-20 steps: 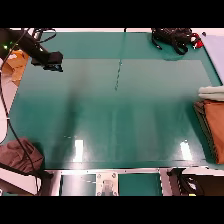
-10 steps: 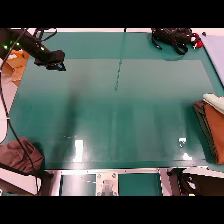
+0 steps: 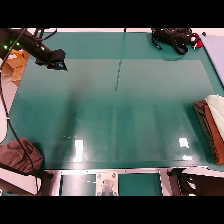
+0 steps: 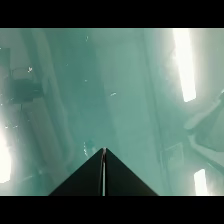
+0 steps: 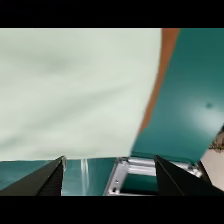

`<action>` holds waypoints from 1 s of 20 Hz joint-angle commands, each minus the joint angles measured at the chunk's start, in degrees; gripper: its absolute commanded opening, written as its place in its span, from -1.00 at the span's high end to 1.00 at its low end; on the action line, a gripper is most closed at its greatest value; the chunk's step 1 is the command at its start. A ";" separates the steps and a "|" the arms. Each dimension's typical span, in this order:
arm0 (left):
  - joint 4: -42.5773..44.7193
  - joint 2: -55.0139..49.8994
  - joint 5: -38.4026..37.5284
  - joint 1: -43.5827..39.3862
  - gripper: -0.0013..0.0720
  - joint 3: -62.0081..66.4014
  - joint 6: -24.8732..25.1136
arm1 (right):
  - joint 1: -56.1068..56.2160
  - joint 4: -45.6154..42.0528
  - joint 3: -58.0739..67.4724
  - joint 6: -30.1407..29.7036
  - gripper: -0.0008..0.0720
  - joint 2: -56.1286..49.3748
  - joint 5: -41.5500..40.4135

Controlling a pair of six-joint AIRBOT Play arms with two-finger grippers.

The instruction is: Fold the shirts.

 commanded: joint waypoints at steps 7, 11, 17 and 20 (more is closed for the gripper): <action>-2.75 5.05 -0.92 0.02 0.91 0.50 1.51 | 26.73 18.29 10.32 -3.76 0.94 -0.98 -9.55; -2.69 15.93 0.48 0.02 0.91 -14.27 1.51 | 39.12 18.38 0.55 -5.46 0.95 5.64 -12.74; -2.67 40.39 9.44 0.02 0.91 -53.44 0.94 | 58.14 24.06 -32.63 -6.71 0.94 26.82 -26.10; -0.66 46.77 10.29 0.02 0.91 -62.58 0.90 | 66.03 25.79 -38.99 -6.71 0.94 29.79 -31.39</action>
